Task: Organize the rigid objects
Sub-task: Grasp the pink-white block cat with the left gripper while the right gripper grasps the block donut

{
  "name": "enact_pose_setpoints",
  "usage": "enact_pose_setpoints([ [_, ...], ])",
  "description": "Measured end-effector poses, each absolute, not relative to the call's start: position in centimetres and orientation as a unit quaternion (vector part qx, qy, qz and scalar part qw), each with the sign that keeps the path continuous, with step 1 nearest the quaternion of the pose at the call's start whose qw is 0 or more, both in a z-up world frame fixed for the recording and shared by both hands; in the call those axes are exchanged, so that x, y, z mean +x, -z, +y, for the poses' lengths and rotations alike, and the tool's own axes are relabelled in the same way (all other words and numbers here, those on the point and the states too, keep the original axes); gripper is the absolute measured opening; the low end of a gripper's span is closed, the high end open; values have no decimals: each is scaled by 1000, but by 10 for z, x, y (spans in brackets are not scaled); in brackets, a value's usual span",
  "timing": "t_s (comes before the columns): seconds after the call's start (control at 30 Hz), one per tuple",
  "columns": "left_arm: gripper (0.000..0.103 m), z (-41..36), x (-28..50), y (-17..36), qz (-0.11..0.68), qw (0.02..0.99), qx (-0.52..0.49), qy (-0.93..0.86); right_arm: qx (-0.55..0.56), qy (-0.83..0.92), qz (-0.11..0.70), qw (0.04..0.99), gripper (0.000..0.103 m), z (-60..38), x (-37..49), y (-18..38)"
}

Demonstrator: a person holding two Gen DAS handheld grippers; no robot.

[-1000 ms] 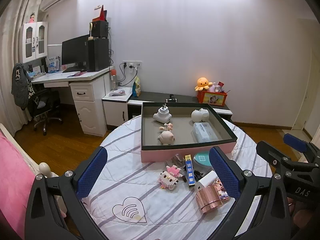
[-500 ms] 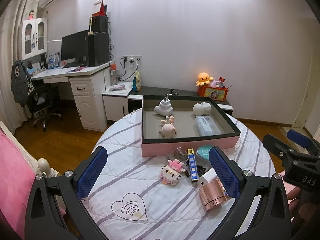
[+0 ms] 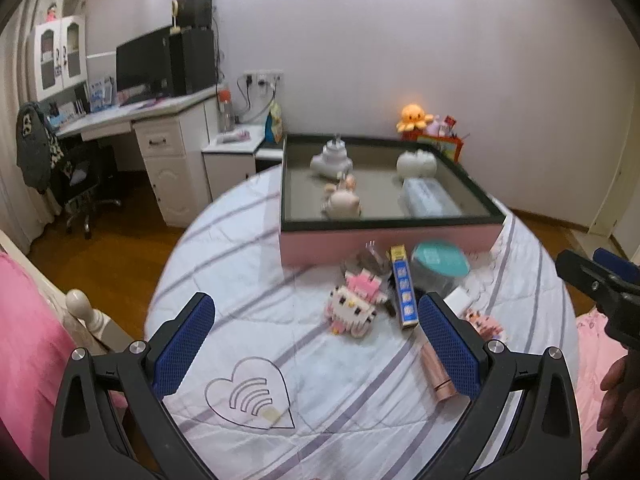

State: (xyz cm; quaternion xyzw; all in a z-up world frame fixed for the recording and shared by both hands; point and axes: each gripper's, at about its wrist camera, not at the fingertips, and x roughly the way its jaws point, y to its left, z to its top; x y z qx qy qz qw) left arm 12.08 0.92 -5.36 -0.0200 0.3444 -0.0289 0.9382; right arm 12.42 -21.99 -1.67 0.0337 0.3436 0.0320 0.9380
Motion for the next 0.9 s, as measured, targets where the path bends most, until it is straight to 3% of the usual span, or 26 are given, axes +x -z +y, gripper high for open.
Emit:
enact_pose_setpoints([
  [0.9, 103, -10, 185, 126, 435, 900, 6, 35, 14, -115, 479, 870, 100, -212, 158, 107],
])
